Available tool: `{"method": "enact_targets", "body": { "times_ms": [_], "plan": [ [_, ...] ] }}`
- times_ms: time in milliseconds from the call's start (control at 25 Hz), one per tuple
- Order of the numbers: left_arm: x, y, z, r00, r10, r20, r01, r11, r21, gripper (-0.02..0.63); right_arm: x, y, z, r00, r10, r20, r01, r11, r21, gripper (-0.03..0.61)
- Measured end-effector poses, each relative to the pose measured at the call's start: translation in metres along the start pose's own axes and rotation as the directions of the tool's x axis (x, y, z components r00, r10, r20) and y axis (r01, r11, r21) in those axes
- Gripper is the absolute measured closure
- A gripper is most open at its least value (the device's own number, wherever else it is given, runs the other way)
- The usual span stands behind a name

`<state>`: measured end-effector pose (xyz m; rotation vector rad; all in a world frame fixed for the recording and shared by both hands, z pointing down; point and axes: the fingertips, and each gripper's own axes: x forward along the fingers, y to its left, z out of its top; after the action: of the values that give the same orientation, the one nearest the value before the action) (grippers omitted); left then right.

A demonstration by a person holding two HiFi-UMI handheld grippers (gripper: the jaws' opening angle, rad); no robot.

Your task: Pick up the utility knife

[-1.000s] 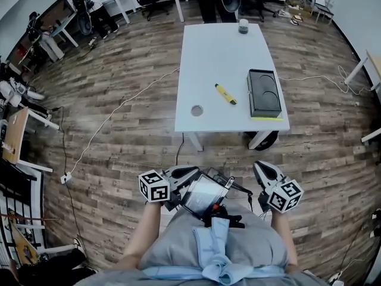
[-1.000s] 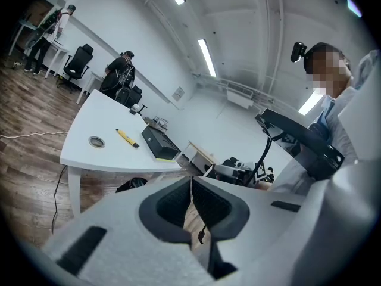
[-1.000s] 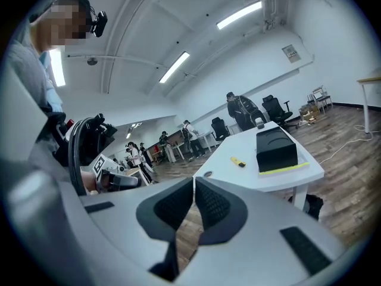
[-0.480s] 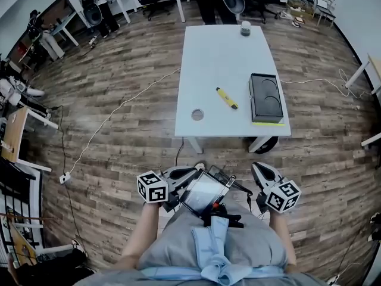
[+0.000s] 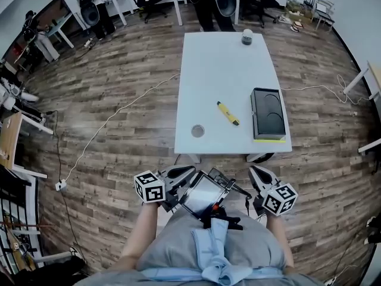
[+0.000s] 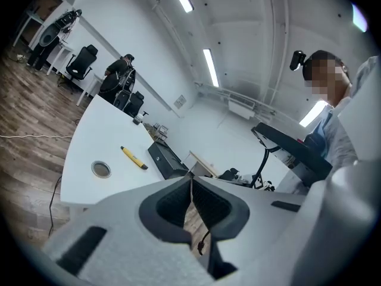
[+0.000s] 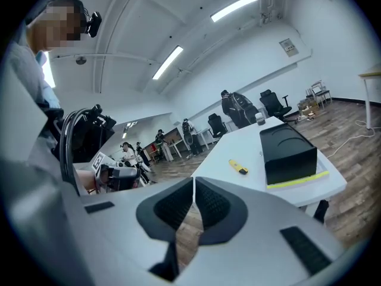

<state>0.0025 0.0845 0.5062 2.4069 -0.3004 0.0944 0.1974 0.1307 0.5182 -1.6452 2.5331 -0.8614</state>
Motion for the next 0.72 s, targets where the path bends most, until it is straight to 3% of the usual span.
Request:
{"method": "enact_targets", "body": {
  "times_ms": [720],
  "plan": [
    [0.006,0.111,0.099,0.997,-0.021,0.068,0.024,0.999,-0.036,0.595,0.125,-0.021,0.038,0.996,-0.039,-0.085,0.037,0.999,-0.022,0.549]
  ]
}}
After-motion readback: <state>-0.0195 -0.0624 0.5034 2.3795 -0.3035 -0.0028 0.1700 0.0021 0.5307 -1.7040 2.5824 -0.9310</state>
